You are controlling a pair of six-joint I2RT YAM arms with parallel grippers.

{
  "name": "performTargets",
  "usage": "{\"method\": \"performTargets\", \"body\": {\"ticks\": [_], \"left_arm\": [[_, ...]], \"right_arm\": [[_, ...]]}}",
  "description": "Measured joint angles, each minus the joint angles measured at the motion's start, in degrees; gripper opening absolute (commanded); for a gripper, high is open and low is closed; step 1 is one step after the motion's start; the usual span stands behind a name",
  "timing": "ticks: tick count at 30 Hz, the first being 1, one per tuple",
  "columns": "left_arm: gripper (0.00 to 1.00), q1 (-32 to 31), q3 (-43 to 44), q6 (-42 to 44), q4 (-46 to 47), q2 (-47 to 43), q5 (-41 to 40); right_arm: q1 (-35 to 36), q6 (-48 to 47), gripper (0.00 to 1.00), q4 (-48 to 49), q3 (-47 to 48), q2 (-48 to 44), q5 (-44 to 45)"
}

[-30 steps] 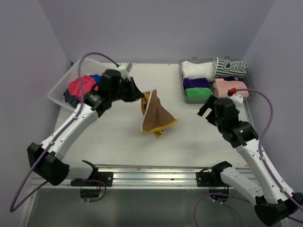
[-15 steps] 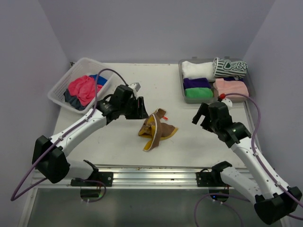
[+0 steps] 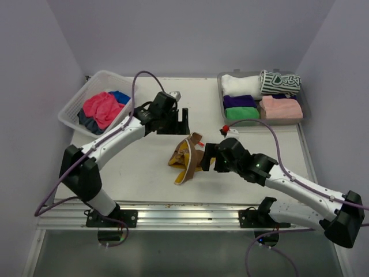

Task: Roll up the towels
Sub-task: Move the towel to the center of the board, then flatten the towel

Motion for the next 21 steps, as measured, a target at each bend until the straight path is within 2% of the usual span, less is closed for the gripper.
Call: {"method": "performTargets", "body": {"ticks": [4,7,10,11,12,16,17,19,20,21], "left_arm": [[0.82,1.3,6.4,1.7,0.5,10.9,3.3],[0.71,2.7,9.4,2.9,0.7,17.7,6.1],[0.37,3.6,11.1,3.7,0.5,22.6,9.0],[0.12,3.7,11.2,3.8,0.5,23.3,9.5],[0.01,3.7,11.3,4.0,0.4,23.9,10.2],[0.0,3.7,11.8,5.2,-0.3,24.2,12.2],[0.0,3.7,12.0,5.2,-0.2,24.2,12.6],[0.0,4.0,12.0,5.2,-0.2,23.9,13.2],[0.0,4.3,12.0,5.2,-0.3,23.6,13.3],[0.0,4.7,11.9,5.2,-0.3,23.2,13.5]], "right_arm": [[8.5,1.7,0.96,2.6,1.1,6.1,2.4],[12.1,2.8,0.93,4.4,2.4,11.5,4.2],[13.9,3.8,0.81,6.7,3.2,16.9,5.3],[14.1,4.2,0.71,7.4,3.2,18.4,5.8],[14.2,4.6,0.66,7.9,3.2,19.5,6.0],[14.2,5.9,0.44,10.4,3.2,22.3,8.2],[14.1,5.8,0.34,11.2,3.2,22.9,8.9],[14.1,5.5,0.22,12.4,3.6,24.5,10.2],[13.8,5.2,0.05,12.8,4.1,25.6,10.6],[13.7,4.9,0.0,13.0,4.5,26.4,10.8]]}}
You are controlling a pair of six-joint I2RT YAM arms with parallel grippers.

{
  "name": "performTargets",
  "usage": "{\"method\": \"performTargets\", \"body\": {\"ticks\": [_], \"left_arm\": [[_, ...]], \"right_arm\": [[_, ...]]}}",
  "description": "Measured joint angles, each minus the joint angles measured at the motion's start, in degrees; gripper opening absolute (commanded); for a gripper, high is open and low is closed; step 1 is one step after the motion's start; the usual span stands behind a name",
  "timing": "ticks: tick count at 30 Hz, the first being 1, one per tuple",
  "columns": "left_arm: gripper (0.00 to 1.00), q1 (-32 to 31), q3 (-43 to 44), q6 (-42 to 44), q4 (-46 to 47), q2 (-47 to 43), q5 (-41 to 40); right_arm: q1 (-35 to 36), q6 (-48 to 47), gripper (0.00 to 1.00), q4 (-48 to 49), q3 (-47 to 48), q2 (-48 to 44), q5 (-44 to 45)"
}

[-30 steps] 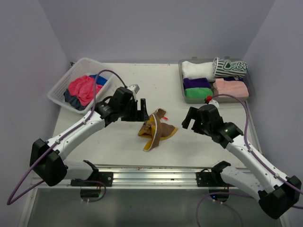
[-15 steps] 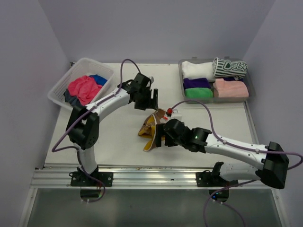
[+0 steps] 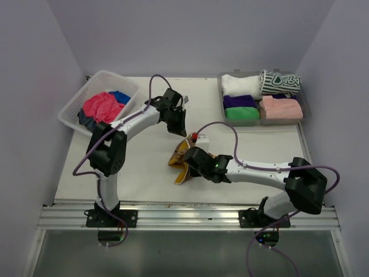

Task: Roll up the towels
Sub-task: Flatten the towel

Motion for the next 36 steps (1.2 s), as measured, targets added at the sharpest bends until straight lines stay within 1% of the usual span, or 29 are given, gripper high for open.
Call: {"method": "performTargets", "body": {"ticks": [6,7,8,10,11,12,13,14,17,21,22,24,25,27,28,29,36], "left_arm": [[0.0,3.4,-1.6,0.0,0.8,-5.5,0.7],[0.04,3.9,-1.7,-0.1,0.9,-6.3,0.9],[0.2,4.3,-1.8,-0.1,1.3,-6.9,1.0],[0.37,4.5,-2.1,0.0,2.0,-7.5,1.8],[0.56,4.5,-2.4,0.0,2.6,-7.6,2.4],[0.66,4.3,-2.6,0.1,3.0,-7.6,2.8],[0.73,4.1,-2.8,0.0,3.0,-7.5,3.4],[0.77,3.8,-2.9,-0.2,3.0,-7.5,3.9],[0.78,2.5,-2.9,-0.5,3.5,-6.7,5.3],[0.72,0.3,-2.9,-0.5,4.0,-3.2,7.0],[0.69,-0.1,-2.9,-0.5,4.0,-2.3,7.3],[0.59,-1.1,-2.9,-0.6,4.0,-0.6,7.7],[0.46,-1.5,-2.9,-0.7,4.0,-0.1,8.1],[0.28,-2.1,-2.7,-0.6,3.9,0.6,8.8],[0.06,-2.4,-2.4,-0.5,3.8,0.8,9.2],[0.0,-2.5,-2.1,-0.3,3.7,1.0,9.5],[0.0,-2.0,0.2,-0.1,2.6,0.4,7.8]], "right_arm": [[-1.2,-0.5,0.0,0.4,2.2,1.7,1.4],[-1.2,-0.4,0.0,0.4,2.2,1.7,1.4],[-1.2,-0.3,0.0,0.3,2.1,1.6,1.4],[-1.2,0.2,0.0,0.5,1.4,0.9,1.4],[-1.2,0.7,0.0,0.8,0.1,-0.3,1.4],[-1.2,1.2,0.0,0.6,-1.1,-1.6,1.4],[-1.2,1.6,0.0,0.5,-2.2,-2.6,1.4],[-1.2,2.0,0.0,0.3,-3.4,-4.0,1.4],[-1.2,3.2,0.0,-0.7,-6.4,-7.6,1.6],[-1.2,3.9,0.0,-2.8,-8.0,-10.4,2.9],[-1.2,3.9,0.0,-3.3,-8.1,-10.7,3.1],[-1.2,4.0,0.0,-3.9,-8.1,-11.0,3.8],[-1.2,4.0,0.0,-4.2,-8.1,-11.1,4.0],[-1.2,4.1,0.0,-4.5,-8.1,-11.1,4.0],[-1.2,4.1,0.0,-4.6,-8.1,-11.1,4.1],[-1.2,4.1,0.0,-4.6,-8.1,-11.1,4.2],[-1.5,4.5,0.0,-6.7,-8.0,-12.3,6.4]]}}
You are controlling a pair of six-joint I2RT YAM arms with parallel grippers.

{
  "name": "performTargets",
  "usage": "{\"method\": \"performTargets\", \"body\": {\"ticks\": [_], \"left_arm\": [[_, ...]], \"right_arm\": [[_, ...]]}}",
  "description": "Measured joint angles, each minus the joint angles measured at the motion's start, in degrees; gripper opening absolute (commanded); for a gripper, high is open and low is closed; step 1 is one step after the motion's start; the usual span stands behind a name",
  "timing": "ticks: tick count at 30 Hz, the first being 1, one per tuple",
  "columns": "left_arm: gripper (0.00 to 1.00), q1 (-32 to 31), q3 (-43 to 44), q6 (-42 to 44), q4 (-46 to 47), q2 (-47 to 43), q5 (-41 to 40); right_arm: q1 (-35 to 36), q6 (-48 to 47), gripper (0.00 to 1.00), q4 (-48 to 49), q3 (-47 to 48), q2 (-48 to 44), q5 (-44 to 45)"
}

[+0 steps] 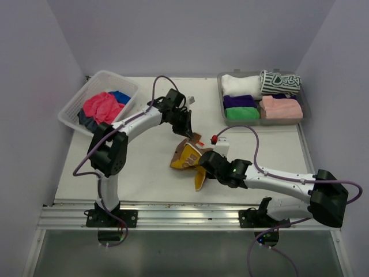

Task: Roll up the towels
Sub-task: Flatten the towel

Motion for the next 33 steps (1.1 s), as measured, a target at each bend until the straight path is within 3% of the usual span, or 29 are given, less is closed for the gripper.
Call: {"method": "performTargets", "body": {"ticks": [6,10,14,15,16,17,18,22,27,33], "left_arm": [[0.0,5.2,0.9,-0.1,-0.5,-4.6,-0.2],[0.0,9.0,4.7,-0.1,-1.8,-7.7,-1.1],[0.01,10.5,9.9,0.0,-2.5,-9.9,-2.1],[0.07,10.5,10.4,0.0,-2.4,-10.3,-1.9],[0.22,10.4,10.6,0.0,-2.3,-10.7,-1.6],[0.25,10.4,10.5,0.3,-2.4,-10.9,-1.3],[0.39,10.2,10.0,0.2,-2.1,-10.9,-1.0],[0.66,9.8,4.2,0.1,-1.5,-10.9,-0.1],[0.69,9.0,-4.0,-0.5,-1.7,-10.9,-0.1],[0.76,8.6,-6.5,-1.2,-0.3,-8.9,-1.1]], "right_arm": [[-6.4,-2.5,0.0,-2.2,2.4,0.0,0.6],[-12.8,-7.1,0.0,-2.2,7.3,-0.4,0.6],[-14.9,-11.5,0.0,-2.0,13.5,-0.4,0.9],[-14.9,-12.1,0.0,-1.7,14.6,-0.4,0.9],[-14.9,-12.7,0.0,-1.2,15.3,-0.4,0.9],[-14.9,-13.0,0.0,-0.7,15.4,-0.4,0.9],[-14.9,-13.1,0.0,-0.7,15.3,-0.4,0.7],[-14.9,-13.0,0.0,-0.7,13.7,-0.3,0.3],[-14.9,-12.8,0.0,-1.0,11.9,-0.3,0.2],[-14.9,-12.3,0.0,-0.9,10.4,-0.9,0.0]]}}
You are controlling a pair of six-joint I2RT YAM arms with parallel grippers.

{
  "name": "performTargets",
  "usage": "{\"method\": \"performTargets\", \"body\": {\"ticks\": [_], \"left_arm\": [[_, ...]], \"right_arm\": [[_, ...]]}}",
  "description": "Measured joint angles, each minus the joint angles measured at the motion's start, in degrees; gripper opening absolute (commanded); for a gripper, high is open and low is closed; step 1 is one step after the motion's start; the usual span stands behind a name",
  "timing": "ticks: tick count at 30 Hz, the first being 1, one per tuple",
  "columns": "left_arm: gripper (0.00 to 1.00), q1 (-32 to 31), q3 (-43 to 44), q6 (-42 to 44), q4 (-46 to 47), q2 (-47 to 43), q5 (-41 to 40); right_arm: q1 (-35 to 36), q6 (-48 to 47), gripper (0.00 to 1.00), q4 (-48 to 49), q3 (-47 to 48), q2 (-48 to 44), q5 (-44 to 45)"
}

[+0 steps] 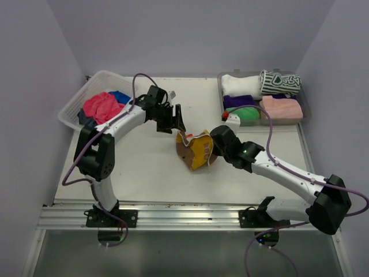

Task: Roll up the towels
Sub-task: Flatten the towel

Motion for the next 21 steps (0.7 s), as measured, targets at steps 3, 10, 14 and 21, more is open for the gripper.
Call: {"method": "performTargets", "body": {"ticks": [3,10,14,21], "left_arm": [[0.77,-0.1,0.2,-0.1,1.0,3.3,-0.8],[0.32,-1.4,6.9,0.0,0.7,15.0,-3.4],[0.0,-1.9,8.3,0.5,-0.2,15.9,-4.6],[0.0,0.0,13.5,0.9,-2.6,12.0,-5.8]], "right_arm": [[0.0,0.4,0.0,-0.1,-0.9,-0.5,-0.2],[0.0,1.0,0.0,-0.7,-2.3,-2.2,-0.1],[-0.2,0.8,0.0,-1.6,-2.7,-3.8,0.3],[-8.0,-4.2,0.0,-3.3,-0.9,-4.3,-0.2]]}}
